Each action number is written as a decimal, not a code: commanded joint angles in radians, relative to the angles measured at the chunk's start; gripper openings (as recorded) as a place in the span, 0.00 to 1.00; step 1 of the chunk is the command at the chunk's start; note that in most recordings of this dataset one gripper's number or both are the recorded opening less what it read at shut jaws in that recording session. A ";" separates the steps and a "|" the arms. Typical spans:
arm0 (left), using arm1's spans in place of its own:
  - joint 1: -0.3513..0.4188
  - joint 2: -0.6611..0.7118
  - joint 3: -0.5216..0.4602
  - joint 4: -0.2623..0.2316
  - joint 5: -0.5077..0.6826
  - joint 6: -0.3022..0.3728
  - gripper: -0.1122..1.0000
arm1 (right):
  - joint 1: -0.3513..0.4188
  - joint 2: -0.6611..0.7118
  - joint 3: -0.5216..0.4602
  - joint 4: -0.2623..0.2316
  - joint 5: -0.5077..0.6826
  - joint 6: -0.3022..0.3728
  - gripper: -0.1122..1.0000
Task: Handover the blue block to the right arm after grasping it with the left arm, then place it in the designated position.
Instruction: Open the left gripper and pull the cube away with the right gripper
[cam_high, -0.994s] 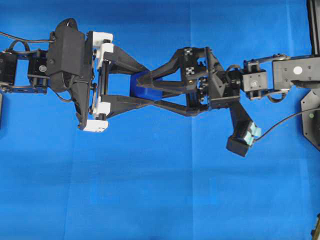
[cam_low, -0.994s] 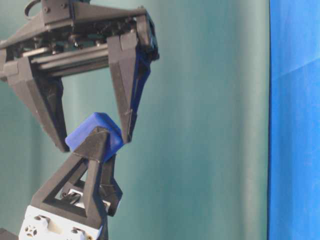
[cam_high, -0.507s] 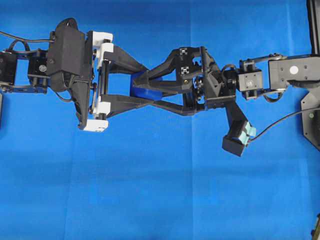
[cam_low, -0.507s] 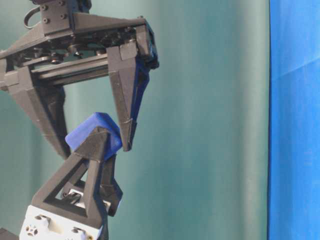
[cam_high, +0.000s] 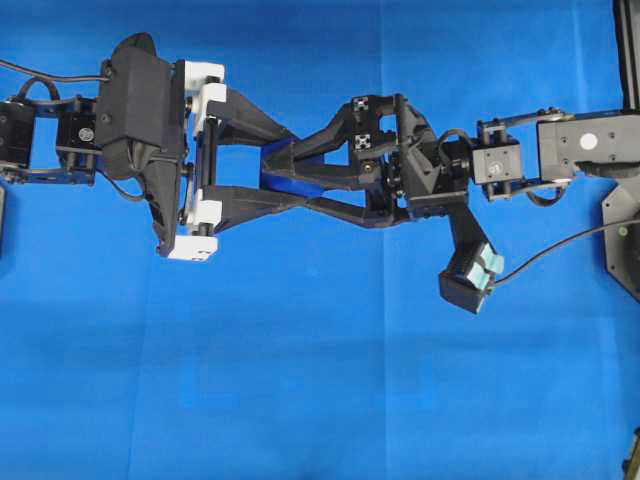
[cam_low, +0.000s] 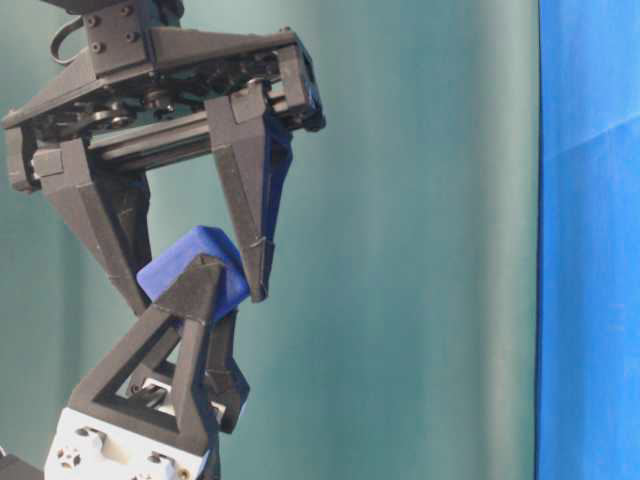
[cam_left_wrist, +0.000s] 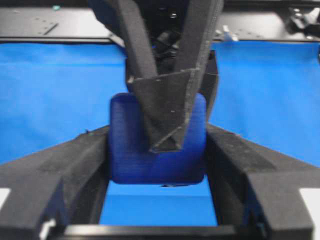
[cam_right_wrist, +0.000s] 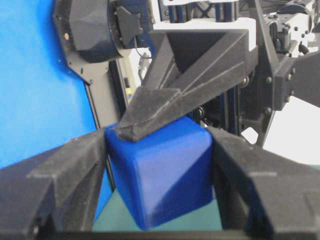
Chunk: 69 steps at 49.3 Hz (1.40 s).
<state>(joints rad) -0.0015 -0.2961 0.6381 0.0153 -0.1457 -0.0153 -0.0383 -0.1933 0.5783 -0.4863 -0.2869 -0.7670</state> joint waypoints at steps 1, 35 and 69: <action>-0.003 -0.012 -0.017 -0.002 -0.006 0.000 0.54 | -0.003 -0.012 -0.032 0.008 -0.003 0.008 0.57; -0.005 -0.011 -0.017 -0.002 -0.018 -0.040 0.94 | -0.003 -0.015 -0.029 0.008 -0.002 0.008 0.57; -0.002 -0.021 -0.005 -0.002 -0.015 -0.038 0.94 | 0.021 -0.296 0.178 0.014 0.101 0.052 0.57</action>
<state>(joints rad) -0.0046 -0.2945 0.6412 0.0153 -0.1519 -0.0552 -0.0261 -0.4510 0.7578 -0.4771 -0.1979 -0.7179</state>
